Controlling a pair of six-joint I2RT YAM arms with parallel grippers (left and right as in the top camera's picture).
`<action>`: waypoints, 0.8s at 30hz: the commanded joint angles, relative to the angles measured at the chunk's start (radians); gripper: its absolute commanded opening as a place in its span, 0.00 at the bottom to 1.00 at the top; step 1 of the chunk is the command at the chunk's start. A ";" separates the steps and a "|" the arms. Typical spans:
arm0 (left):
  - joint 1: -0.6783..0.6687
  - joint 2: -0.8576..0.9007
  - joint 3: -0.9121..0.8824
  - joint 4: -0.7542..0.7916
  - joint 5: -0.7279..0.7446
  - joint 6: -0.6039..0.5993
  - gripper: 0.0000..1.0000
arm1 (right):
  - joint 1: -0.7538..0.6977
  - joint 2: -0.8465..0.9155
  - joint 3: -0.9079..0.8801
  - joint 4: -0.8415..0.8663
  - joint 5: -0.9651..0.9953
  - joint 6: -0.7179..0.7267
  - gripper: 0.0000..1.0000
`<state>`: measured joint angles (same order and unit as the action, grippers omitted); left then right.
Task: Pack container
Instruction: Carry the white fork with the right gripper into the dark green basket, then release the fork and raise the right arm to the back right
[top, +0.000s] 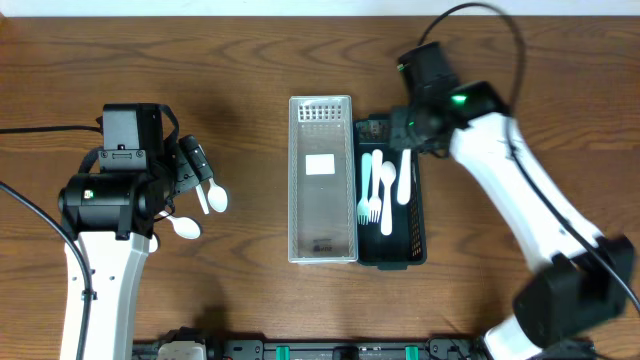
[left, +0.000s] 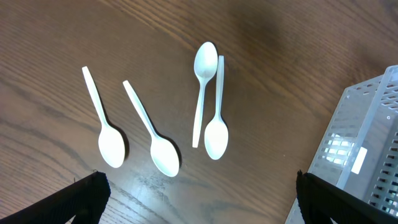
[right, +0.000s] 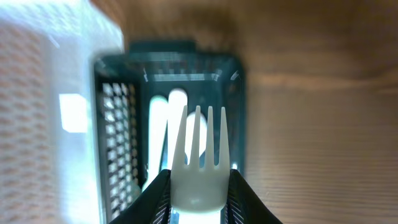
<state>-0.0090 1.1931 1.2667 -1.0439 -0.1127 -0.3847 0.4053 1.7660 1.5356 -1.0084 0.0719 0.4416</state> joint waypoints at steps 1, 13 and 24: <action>0.004 0.004 0.007 -0.003 -0.019 0.017 0.98 | 0.037 0.087 -0.021 -0.005 0.018 -0.016 0.01; 0.004 0.004 0.007 -0.002 -0.019 0.017 0.98 | 0.067 0.229 -0.021 0.011 0.006 -0.027 0.22; 0.004 0.004 0.007 -0.003 -0.019 0.024 0.98 | 0.067 0.214 0.034 -0.002 0.006 -0.067 0.49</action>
<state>-0.0090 1.1931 1.2667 -1.0443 -0.1127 -0.3843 0.4576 1.9965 1.5204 -1.0065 0.0750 0.4011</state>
